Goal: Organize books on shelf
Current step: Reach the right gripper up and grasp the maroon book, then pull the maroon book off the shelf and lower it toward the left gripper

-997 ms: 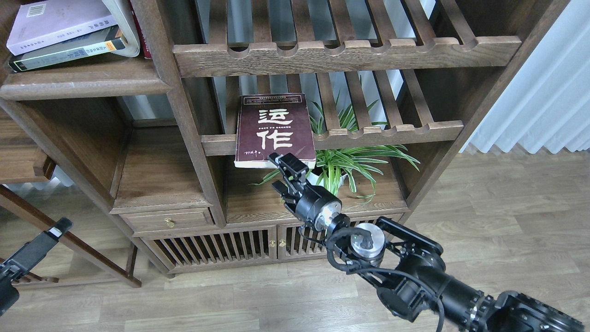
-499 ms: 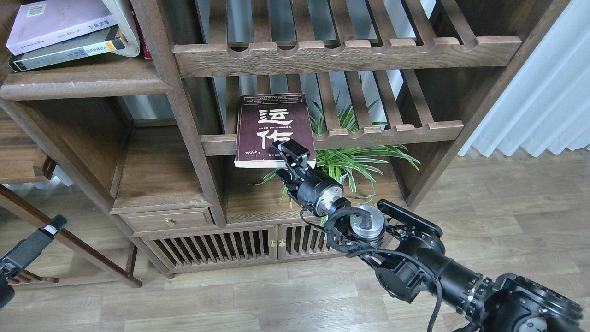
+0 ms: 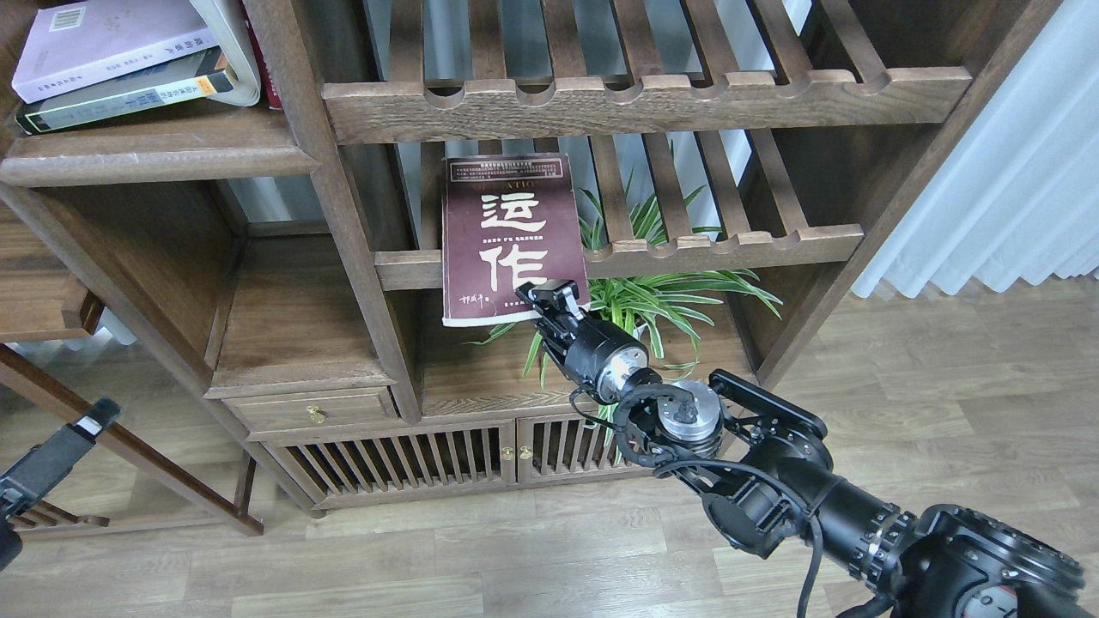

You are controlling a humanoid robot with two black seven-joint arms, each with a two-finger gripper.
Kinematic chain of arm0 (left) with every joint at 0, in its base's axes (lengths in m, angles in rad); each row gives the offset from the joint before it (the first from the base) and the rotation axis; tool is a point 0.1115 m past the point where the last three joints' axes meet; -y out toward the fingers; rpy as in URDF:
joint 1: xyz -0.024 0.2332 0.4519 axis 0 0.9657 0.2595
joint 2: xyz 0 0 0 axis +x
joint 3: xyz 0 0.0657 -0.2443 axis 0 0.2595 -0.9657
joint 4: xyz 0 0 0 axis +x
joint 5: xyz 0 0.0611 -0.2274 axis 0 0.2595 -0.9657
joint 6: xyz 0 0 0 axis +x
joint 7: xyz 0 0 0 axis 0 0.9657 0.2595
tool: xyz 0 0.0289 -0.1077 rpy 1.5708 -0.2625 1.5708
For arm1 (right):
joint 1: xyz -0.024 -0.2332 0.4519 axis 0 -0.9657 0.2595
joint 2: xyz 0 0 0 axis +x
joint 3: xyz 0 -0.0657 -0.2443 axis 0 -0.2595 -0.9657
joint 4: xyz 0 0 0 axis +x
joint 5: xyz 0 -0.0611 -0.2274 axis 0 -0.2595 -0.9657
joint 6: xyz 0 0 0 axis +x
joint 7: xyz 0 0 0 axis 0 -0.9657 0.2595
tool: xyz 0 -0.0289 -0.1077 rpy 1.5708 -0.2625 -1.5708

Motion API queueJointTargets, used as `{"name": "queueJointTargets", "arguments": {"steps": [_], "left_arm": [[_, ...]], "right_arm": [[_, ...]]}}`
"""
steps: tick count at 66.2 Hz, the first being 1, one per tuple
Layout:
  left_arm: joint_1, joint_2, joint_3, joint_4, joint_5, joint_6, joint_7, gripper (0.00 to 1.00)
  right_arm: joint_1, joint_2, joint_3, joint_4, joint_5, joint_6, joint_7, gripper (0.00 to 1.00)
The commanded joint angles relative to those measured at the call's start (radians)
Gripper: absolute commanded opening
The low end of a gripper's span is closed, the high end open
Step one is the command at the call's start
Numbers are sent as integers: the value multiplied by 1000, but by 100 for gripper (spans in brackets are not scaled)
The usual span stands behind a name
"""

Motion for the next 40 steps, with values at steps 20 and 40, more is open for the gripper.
{"name": "queueJointTargets", "arguments": {"steps": [20,40], "left_arm": [[44,-135,12,5,-2,0,-9,100],[67,-313,129,11,-156,0,-63,100]], "right_arm": [[-157,0,12,280,-82,144,-123,5],[-329,-276,0,475,-85,428,-247,5]]}}
